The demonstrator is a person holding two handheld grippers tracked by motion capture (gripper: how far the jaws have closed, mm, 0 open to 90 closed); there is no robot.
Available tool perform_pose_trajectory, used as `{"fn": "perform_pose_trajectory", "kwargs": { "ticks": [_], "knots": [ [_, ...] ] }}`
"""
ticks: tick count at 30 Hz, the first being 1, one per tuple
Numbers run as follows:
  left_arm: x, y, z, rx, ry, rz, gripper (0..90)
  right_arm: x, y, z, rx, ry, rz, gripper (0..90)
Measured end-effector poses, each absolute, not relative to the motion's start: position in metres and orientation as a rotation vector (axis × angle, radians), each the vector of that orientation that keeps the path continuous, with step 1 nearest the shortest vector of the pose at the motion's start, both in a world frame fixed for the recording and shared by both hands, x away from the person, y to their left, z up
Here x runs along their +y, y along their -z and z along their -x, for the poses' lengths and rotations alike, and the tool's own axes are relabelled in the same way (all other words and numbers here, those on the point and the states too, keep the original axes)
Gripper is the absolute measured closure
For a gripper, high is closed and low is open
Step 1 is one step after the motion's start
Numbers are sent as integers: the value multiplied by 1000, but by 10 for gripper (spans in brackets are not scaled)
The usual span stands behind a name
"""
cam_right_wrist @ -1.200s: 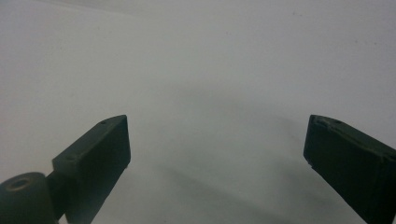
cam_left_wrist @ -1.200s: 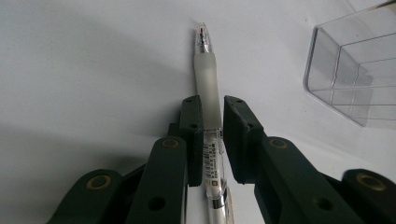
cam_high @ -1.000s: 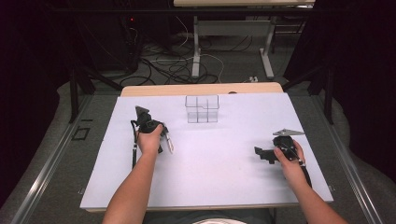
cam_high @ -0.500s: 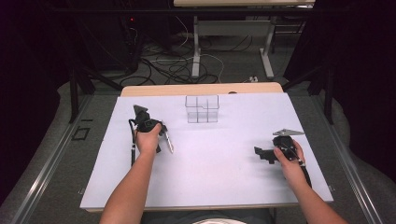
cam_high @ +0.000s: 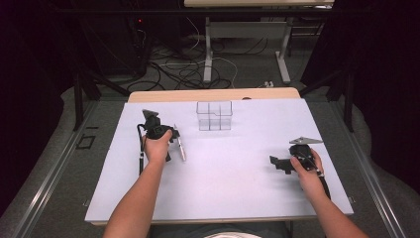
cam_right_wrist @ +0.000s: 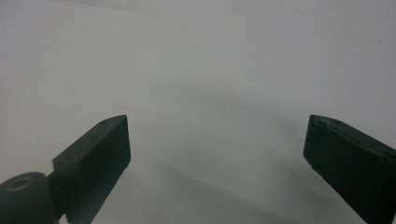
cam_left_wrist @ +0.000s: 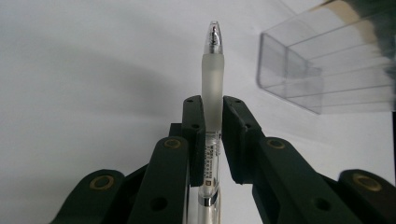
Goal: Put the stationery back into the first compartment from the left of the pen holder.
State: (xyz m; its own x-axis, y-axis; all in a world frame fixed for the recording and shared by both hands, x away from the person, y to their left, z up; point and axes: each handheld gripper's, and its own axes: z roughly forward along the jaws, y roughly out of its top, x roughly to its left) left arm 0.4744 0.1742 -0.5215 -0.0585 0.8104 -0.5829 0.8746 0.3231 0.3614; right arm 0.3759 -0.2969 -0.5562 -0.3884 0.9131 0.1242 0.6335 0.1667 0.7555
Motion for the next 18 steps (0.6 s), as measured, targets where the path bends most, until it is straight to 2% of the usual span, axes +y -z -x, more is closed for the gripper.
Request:
{"fn": "perform_pose_trajectory", "kwargs": {
  "ticks": [11,18],
  "knots": [
    [157,503,-464,1582,38,-1630,797,-297,556,-376,2094,-1076,-1469,71],
    [141,495,-452,1446,-45,-1640,797,-297,557,-376,2099,-1073,-1466,71]
  ]
}}
